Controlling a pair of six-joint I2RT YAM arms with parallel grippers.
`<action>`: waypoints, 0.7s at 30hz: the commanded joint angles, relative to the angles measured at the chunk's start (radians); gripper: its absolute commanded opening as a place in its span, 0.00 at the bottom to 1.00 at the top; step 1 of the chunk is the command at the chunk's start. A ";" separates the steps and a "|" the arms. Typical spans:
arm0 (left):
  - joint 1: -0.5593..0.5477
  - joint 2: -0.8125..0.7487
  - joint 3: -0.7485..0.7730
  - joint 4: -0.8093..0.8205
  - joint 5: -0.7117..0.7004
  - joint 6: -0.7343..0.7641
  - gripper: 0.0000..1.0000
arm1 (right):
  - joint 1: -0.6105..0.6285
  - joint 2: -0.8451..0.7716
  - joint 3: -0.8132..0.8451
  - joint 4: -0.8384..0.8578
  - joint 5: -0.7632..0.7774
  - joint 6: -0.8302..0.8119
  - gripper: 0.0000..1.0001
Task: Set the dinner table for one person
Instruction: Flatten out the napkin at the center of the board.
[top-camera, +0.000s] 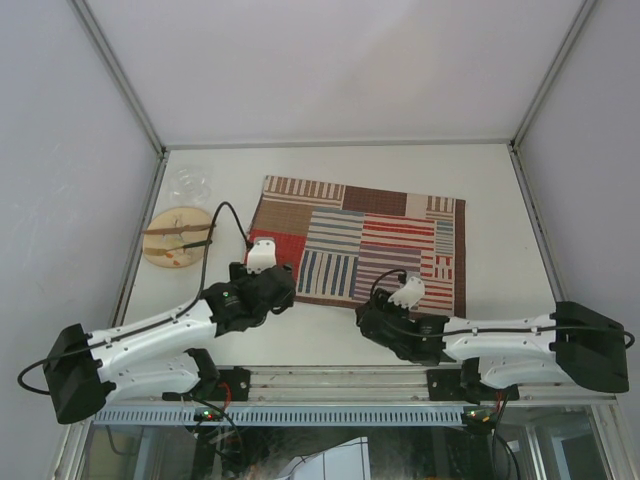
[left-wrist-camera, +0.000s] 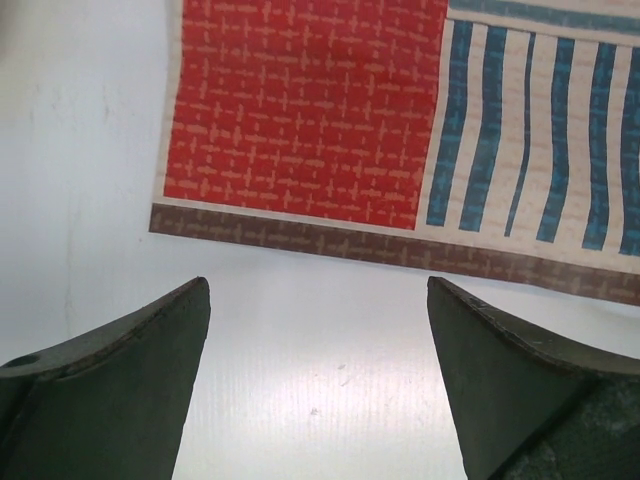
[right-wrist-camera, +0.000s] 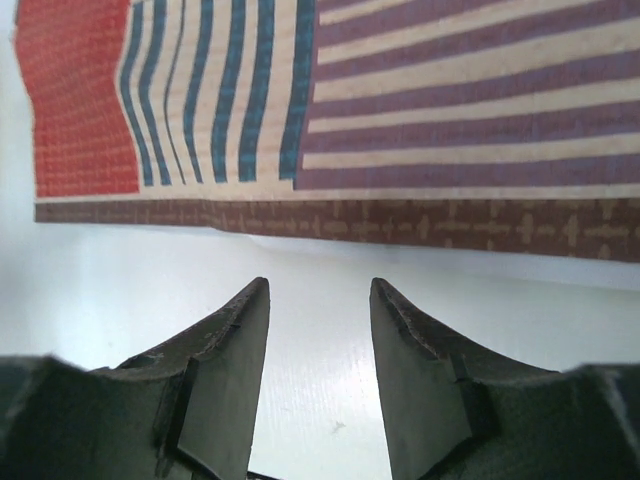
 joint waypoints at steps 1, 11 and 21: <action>-0.005 -0.022 0.084 -0.005 -0.109 0.009 0.93 | 0.033 0.061 0.024 0.009 0.003 0.082 0.45; -0.009 -0.121 0.070 0.010 -0.149 0.043 0.93 | 0.042 0.168 0.024 0.030 0.043 0.115 0.45; -0.020 -0.101 0.040 -0.017 -0.114 0.024 0.93 | 0.040 0.170 -0.088 0.077 0.203 0.387 0.46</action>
